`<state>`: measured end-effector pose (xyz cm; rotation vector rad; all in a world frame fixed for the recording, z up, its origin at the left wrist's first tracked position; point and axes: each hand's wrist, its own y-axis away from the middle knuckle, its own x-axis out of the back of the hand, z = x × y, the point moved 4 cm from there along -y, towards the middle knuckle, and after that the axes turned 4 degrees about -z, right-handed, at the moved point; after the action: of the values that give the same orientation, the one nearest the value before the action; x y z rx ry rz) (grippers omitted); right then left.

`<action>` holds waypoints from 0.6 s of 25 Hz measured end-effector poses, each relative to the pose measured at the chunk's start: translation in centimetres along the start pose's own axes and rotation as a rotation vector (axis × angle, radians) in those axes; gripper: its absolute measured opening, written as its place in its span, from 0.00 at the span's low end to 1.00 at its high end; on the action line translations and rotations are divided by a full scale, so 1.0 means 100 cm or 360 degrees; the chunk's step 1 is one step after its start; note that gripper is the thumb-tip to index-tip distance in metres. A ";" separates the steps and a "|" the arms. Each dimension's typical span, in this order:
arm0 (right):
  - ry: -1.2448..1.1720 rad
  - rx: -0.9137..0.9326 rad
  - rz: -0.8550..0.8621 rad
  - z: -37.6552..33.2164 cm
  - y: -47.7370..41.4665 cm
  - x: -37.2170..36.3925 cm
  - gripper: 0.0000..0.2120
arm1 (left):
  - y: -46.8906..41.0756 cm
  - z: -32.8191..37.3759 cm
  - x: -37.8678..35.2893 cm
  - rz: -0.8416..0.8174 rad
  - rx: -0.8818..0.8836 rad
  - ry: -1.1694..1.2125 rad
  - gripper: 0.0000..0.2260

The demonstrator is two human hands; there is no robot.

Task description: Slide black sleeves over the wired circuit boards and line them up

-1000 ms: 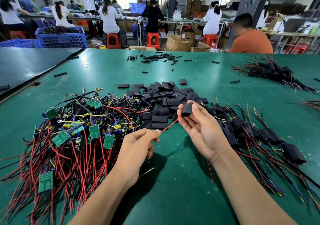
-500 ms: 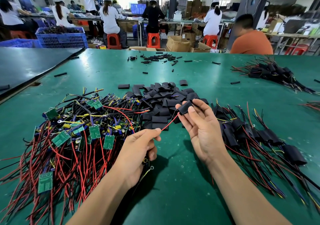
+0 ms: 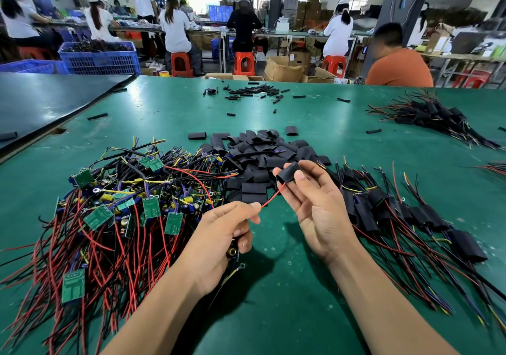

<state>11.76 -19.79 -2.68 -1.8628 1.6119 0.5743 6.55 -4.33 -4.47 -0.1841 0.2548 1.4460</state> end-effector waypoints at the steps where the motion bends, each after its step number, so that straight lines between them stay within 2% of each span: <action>1: -0.0001 -0.0003 0.0007 0.000 0.000 0.001 0.13 | 0.000 0.000 0.000 -0.0005 -0.0005 -0.0010 0.11; 6: 0.0007 -0.0038 0.0009 0.000 -0.001 0.002 0.12 | 0.000 0.001 0.002 -0.0025 0.0005 -0.0037 0.11; 11: 0.0078 -0.0186 -0.0162 0.003 0.006 -0.005 0.15 | 0.000 0.002 0.002 0.0005 0.0033 -0.0007 0.11; 15: 0.0302 -0.0313 -0.0284 0.018 0.012 -0.013 0.10 | -0.002 0.000 0.001 0.0099 0.0022 0.0103 0.11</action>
<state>10.50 -17.73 -3.29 -2.2393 1.5296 0.5056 6.72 -4.20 -4.47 -0.2136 0.3258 1.5012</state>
